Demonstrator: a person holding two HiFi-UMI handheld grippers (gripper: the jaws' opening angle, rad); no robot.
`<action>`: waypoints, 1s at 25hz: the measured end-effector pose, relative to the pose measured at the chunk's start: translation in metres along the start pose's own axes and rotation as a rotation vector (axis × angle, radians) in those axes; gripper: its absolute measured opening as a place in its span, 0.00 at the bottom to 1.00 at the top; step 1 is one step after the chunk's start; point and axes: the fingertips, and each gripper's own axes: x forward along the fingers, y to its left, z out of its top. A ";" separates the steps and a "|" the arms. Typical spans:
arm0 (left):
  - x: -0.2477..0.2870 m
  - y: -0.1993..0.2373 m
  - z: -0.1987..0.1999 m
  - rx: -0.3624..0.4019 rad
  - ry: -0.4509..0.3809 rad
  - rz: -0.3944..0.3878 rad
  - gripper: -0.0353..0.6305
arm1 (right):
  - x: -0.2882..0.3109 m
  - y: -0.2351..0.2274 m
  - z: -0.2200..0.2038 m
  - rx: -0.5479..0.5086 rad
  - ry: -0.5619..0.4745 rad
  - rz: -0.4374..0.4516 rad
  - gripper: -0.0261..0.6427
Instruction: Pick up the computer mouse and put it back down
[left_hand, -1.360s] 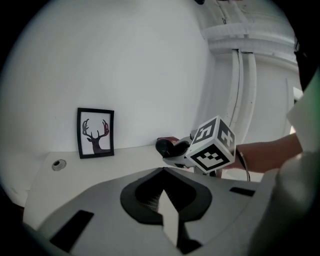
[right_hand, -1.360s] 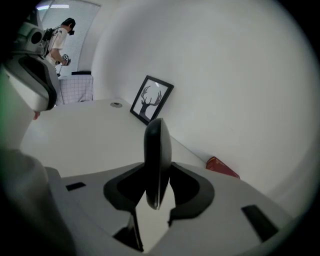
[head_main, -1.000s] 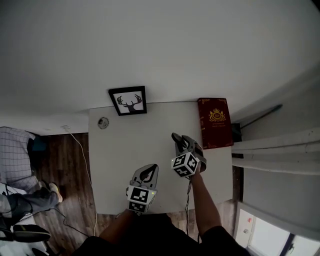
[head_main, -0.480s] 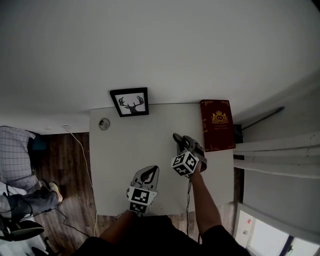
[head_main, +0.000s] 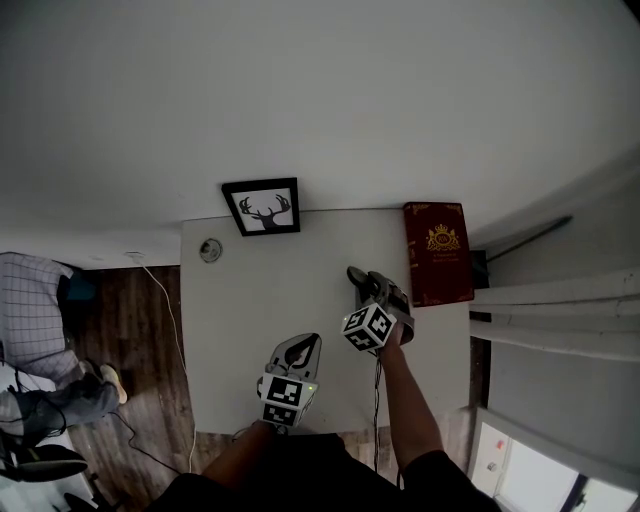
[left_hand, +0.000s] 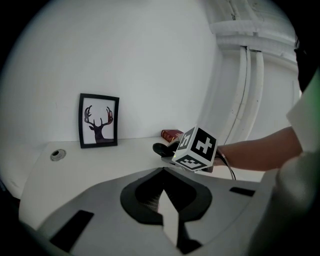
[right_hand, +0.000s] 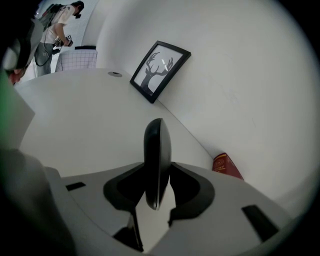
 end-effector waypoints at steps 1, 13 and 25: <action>0.000 0.000 0.001 -0.002 0.001 -0.001 0.05 | 0.001 -0.001 0.000 -0.008 0.004 -0.006 0.25; 0.002 0.001 0.008 0.000 0.011 -0.012 0.05 | 0.007 0.002 -0.001 -0.001 0.022 -0.016 0.25; 0.001 -0.004 0.005 0.009 0.009 -0.013 0.05 | -0.004 0.005 0.004 0.042 -0.031 -0.004 0.29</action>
